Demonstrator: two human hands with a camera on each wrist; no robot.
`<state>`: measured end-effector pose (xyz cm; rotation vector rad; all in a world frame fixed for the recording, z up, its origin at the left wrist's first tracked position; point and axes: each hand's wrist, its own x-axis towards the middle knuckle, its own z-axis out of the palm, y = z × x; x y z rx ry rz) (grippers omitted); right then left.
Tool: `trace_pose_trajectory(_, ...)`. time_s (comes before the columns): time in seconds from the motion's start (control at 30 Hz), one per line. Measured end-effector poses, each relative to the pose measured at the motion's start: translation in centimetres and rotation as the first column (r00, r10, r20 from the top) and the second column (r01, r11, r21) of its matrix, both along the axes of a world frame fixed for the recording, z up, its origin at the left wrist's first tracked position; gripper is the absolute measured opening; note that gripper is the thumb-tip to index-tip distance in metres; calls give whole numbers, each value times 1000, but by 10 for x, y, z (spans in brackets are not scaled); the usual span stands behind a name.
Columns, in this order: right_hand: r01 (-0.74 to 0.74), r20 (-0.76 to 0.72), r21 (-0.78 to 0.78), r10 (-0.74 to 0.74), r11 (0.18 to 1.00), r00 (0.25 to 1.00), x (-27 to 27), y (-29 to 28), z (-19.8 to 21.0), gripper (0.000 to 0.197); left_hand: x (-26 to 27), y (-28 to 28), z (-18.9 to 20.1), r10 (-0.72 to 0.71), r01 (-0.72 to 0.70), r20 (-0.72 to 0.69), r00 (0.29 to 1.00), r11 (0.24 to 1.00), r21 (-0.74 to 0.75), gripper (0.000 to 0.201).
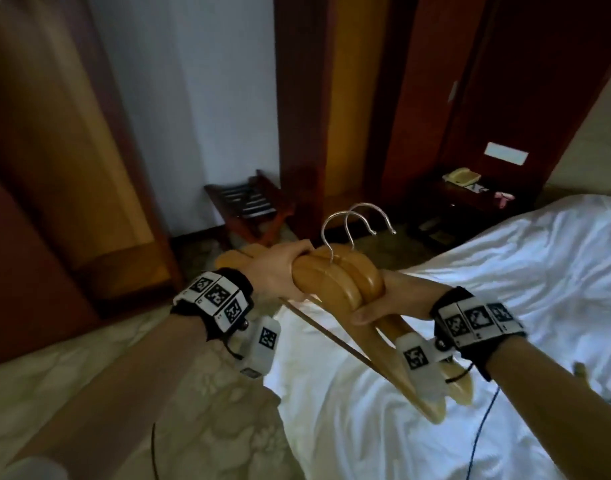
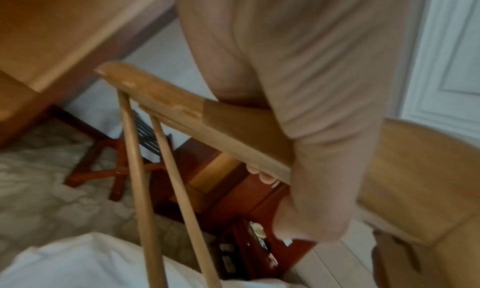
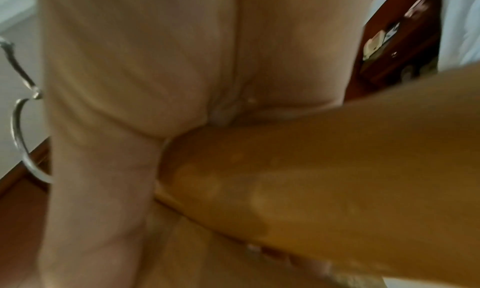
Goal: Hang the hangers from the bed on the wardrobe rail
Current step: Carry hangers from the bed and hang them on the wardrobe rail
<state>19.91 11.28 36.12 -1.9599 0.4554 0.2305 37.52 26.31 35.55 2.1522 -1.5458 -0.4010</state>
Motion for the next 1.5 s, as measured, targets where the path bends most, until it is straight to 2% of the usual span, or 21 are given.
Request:
trace_pose_trajectory(0.1, -95, -36, -4, 95, 995, 995, 46, -1, -8, 44, 28, 26, -5, 131, -130, -52, 990, 991, 27, 58)
trace_pose_trajectory(0.17, -143, -6, -16, 143, 990, 990, 74, 1, -10, 45, 46, 39, -6, 232, -231, -66, 970, 973, 21, 57)
trace_pose_trajectory(0.27, -176, 63, -21, 177, 984, 982, 120, -1, -6, 61, 75, 53, -3, 383, -385, -90, 919, 923, -4, 54)
trace_pose_trajectory(0.37, -152, 170, -186, 184, 971, 968, 166, -2, -9, 84, 101, 65, -1, 530, -534, -79, 844, 845, -36, 57)
trace_pose_trajectory(0.43, -40, 308, -289, 133, 956, 942, 191, 6, -15, 89, 117, 75, -6, 623, -627, -77, 779, 775, -76, 59)
trace_pose_trajectory(0.47, 38, 398, -330, 103, 943, 912, 200, 15, -18, 83, 123, 81, -9, 673, -679, -90, 734, 729, -87, 61)
trace_pose_trajectory(0.57, 241, 661, -393, 91, 888, 745, 216, 52, -25, 45, 142, 94, -16, 785, -806, -189, 591, 585, -90, 71)
trace_pose_trajectory(0.6, 229, 682, -384, 108, 895, 723, 221, 67, -27, 35, 147, 97, -16, 804, -836, -232, 547, 540, -96, 74)
trace_pose_trajectory(0.67, 92, 627, -359, 167, 929, 761, 236, 95, -35, 23, 159, 103, -17, 830, -888, -320, 456, 450, -97, 72)
trace_pose_trajectory(0.77, -64, 523, -303, 222, 951, 823, 269, 133, -42, 21, 176, 113, -15, 800, -939, -496, 337, 324, -116, 70)
trace_pose_trajectory(0.87, -134, 442, -148, 187, 980, 877, 311, 166, -36, 40, 195, 131, -10, 654, -970, -724, 219, 225, -90, 65)
trace_pose_trajectory(0.93, -211, 427, 62, 165, 976, 889, 338, 190, -29, 38, 211, 146, -6, 511, -973, -841, 180, 218, -76, 54)
trace_pose_trajectory(0.97, -258, 441, 175, 159, 950, 883, 351, 202, -26, 36, 221, 155, -4, 445, -970, -879, 171, 231, -72, 61)
trace_pose_trajectory(1.03, -312, 442, 289, 163, 905, 882, 374, 225, -15, 38, 245, 176, -1, 350, -963, -922, 163, 259, -72, 86)
trace_pose_trajectory(1.07, -328, 433, 305, 176, 894, 884, 387, 236, -10, 46, 259, 188, 2, 338, -966, -928, 154, 248, -70, 85)
trace_pose_trajectory(1.13, -356, 431, 304, 206, 884, 879, 413, 257, -4, 66, 286, 212, 6, 323, -971, -938, 130, 230, -56, 69)
trace_pose_trajectory(1.23, -376, 431, 320, 220, 869, 875, 452, 282, 2, 82, 326, 240, 16, 345, -957, -928, 141, 286, -39, 64)
trace_pose_trajectory(1.3, -370, 423, 323, 217, 871, 880, 477, 296, 2, 84, 351, 255, 22, 367, -959, -919, 146, 282, -40, 61)
trace_pose_trajectory(1.4, -399, 420, 244, 274, 884, 865, 509, 314, 0, 79, 383, 274, 23, 397, -961, -910, 120, 277, -6, 62)
trace_pose_trajectory(1.5, -418, 424, 192, 309, 888, 852, 540, 330, 0, 84, 410, 287, 24, 421, -969, -899, 121, 245, -15, 60)
